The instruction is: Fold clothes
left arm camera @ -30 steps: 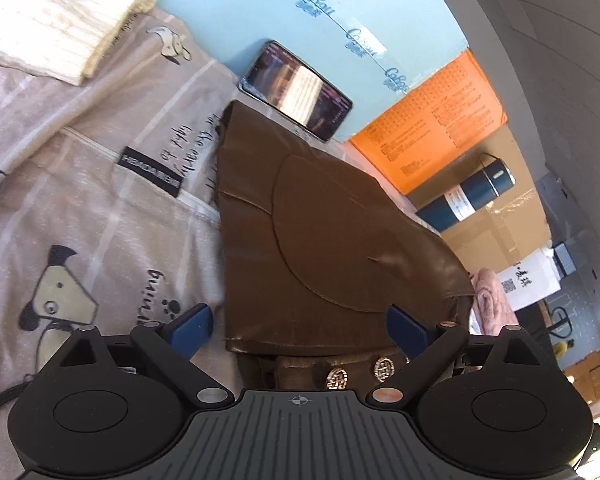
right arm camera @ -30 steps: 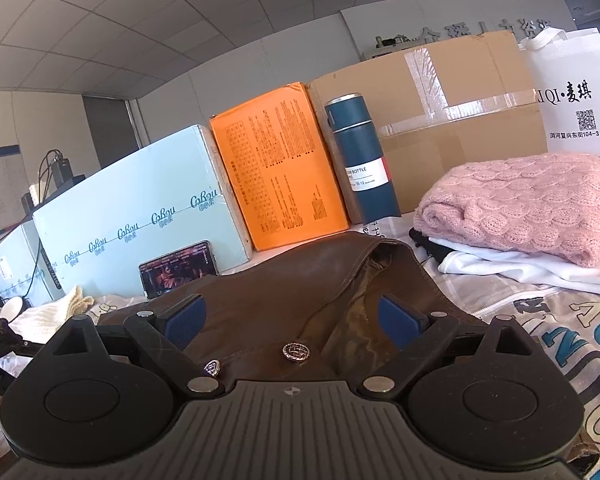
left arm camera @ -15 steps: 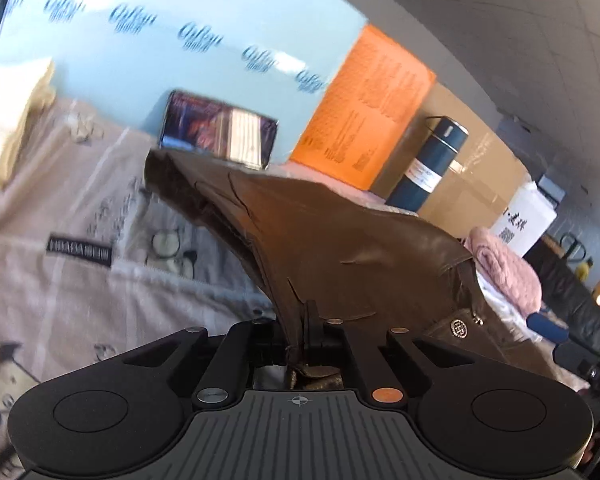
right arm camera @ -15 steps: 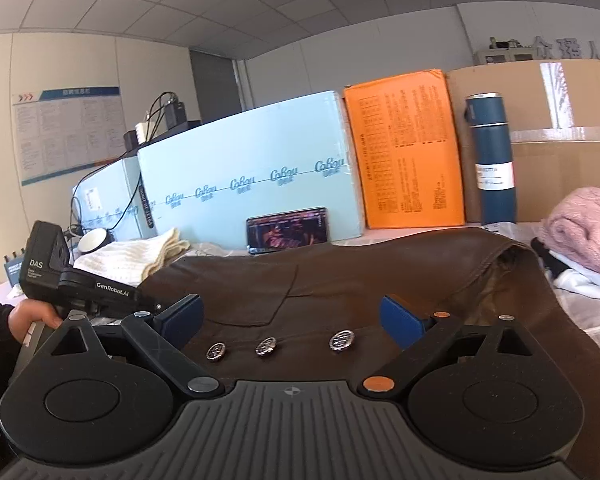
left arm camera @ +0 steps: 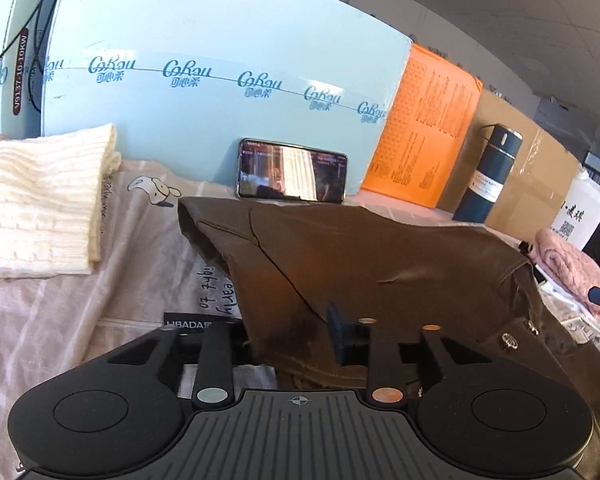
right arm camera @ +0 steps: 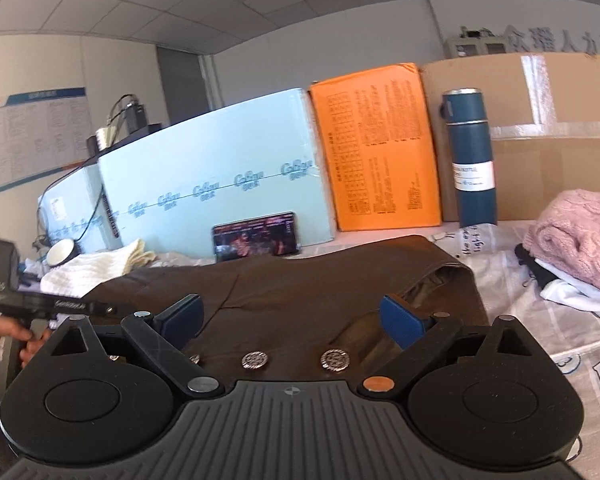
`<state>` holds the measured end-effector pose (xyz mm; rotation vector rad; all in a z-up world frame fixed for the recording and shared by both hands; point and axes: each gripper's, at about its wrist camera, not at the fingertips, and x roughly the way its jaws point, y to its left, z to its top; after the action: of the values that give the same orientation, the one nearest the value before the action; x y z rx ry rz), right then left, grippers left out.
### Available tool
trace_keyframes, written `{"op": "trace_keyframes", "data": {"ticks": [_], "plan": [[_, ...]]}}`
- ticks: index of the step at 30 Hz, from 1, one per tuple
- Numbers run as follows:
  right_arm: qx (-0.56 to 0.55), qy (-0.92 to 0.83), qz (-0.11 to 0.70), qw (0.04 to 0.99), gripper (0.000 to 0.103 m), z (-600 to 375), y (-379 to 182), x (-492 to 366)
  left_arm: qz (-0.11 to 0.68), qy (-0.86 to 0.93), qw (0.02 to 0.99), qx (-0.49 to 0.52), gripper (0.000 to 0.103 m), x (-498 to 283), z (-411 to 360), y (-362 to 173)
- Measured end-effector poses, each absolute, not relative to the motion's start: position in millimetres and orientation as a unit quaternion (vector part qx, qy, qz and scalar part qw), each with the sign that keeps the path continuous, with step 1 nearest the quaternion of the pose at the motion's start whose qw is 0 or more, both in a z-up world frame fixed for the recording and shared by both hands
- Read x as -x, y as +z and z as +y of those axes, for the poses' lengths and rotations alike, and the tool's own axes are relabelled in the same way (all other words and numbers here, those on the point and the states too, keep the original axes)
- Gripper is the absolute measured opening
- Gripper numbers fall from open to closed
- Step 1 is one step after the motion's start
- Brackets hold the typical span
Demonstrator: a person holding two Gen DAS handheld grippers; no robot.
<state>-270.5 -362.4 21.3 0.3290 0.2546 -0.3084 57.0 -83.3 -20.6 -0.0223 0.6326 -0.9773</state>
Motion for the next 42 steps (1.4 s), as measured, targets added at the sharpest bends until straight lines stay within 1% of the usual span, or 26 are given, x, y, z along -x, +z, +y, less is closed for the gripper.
{"op": "trace_keyframes", "data": {"ticks": [2, 7, 10, 11, 12, 13, 14, 15, 16, 17, 18, 22, 24, 27, 29, 31, 34, 35, 36, 38, 40, 41, 42], "plan": [[-0.195, -0.173, 0.134, 0.956, 0.095, -382.4, 25.7, 264.4, 0.294, -0.453, 0.841, 0.024, 0.067, -58.6, -76.7, -19.7], [-0.297, -0.2, 0.163, 0.919, 0.095, -428.7, 29.8, 241.2, 0.307, -0.449, 0.837, 0.052, 0.067, -66.6, -69.0, -21.8], [-0.35, -0.201, 0.177, 0.898, 0.095, -449.6, 25.7, 223.0, 0.306, -0.449, 0.838, 0.052, 0.064, -66.5, -70.9, -25.1], [-0.359, -0.203, 0.182, 0.892, 0.095, -454.5, 23.1, 216.2, 0.303, -0.446, 0.841, 0.045, 0.059, -65.7, -72.2, -26.0], [-0.367, -0.209, 0.188, 0.887, 0.093, -459.0, 19.8, 209.9, 0.3, -0.443, 0.844, 0.039, 0.049, -65.1, -73.4, -26.8], [-0.375, -0.217, 0.196, 0.88, 0.092, -463.6, 15.7, 202.9, 0.298, -0.44, 0.847, 0.034, 0.042, -64.9, -74.4, -27.1], [-0.383, -0.227, 0.205, 0.872, 0.091, -468.2, 10.8, 196.2, 0.296, -0.439, 0.848, 0.033, 0.028, -65.4, -74.4, -27.6], [-0.39, -0.234, 0.209, 0.866, 0.084, -472.2, 6.5, 191.7, 0.295, -0.44, 0.847, 0.035, 0.014, -66.3, -74.1, -28.1], [-0.396, -0.239, 0.212, 0.861, 0.077, -476.5, 1.7, 187.6, 0.294, -0.442, 0.846, 0.04, 0.01, -67.7, -74.0, -28.8], [-0.401, -0.243, 0.215, 0.857, 0.062, -480.4, -2.4, 183.7, 0.294, -0.444, 0.846, 0.04, 0.009, -68.6, -74.4, -29.3], [-0.403, -0.242, 0.22, 0.855, 0.051, -483.6, -5.7, 179.7, 0.295, -0.447, 0.844, 0.039, 0.008, -69.3, -75.7, -30.0], [-0.392, -0.241, 0.237, 0.856, 0.035, -491.4, -16.1, 163.0, 0.304, -0.459, 0.834, 0.037, 0.008, -73.1, -81.6, -34.8], [-0.382, -0.244, 0.237, 0.859, 0.024, -496.2, -17.7, 157.2, 0.307, -0.463, 0.83, 0.041, 0.008, -75.4, -83.2, -36.2], [-0.379, -0.244, 0.228, 0.863, 0.015, -506.0, -17.2, 152.2, 0.311, -0.471, 0.824, 0.058, 0.008, -78.1, -80.5, -37.1], [-0.38, -0.251, 0.211, 0.865, 0.012, -513.9, -13.5, 152.7, 0.313, -0.484, 0.813, 0.085, 0.008, -82.0, -75.2, -36.9], [-0.39, -0.257, 0.191, 0.863, 0.012, -523.5, -10.7, 156.9, 0.318, -0.49, 0.807, 0.088, 0.008, -83.6, -74.9, -37.5], [-0.407, -0.269, 0.18, 0.854, 0.012, -537.8, -14.5, 160.5, 0.328, -0.491, 0.805, 0.061, 0.008, -82.7, -81.9, -41.1], [-0.408, -0.273, 0.179, 0.853, 0.012, -541.1, -16.9, 160.7, 0.327, -0.485, 0.81, 0.035, 0.008, -79.6, -86.1, -41.8], [-0.408, -0.273, 0.179, 0.853, 0.012, -543.3, -20.1, 160.5, 0.318, -0.479, 0.818, 0.007, 0.013, -74.2, -90.2, -41.7], [-0.406, -0.272, 0.18, 0.854, 0.012, -547.0, -26.2, 160.4, 0.295, -0.467, 0.832, -0.049, 0.014, -62.4, -97.8, -41.2], [-0.389, -0.266, 0.184, 0.862, 0.014, -544.9, -27.9, 160.5, 0.279, -0.463, 0.838, -0.076, 0.019, -54.9, -100.8, -39.3], [-0.379, -0.264, 0.187, 0.867, 0.019, -543.2, -27.4, 160.5, 0.273, -0.463, 0.84, -0.079, 0.022, -53.0, -100.1, -38.3], [-0.371, -0.261, 0.19, 0.871, 0.028, -541.0, -25.0, 160.7, 0.268, -0.461, 0.842, -0.075, 0.029, -52.6, -97.0, -36.3]]}}
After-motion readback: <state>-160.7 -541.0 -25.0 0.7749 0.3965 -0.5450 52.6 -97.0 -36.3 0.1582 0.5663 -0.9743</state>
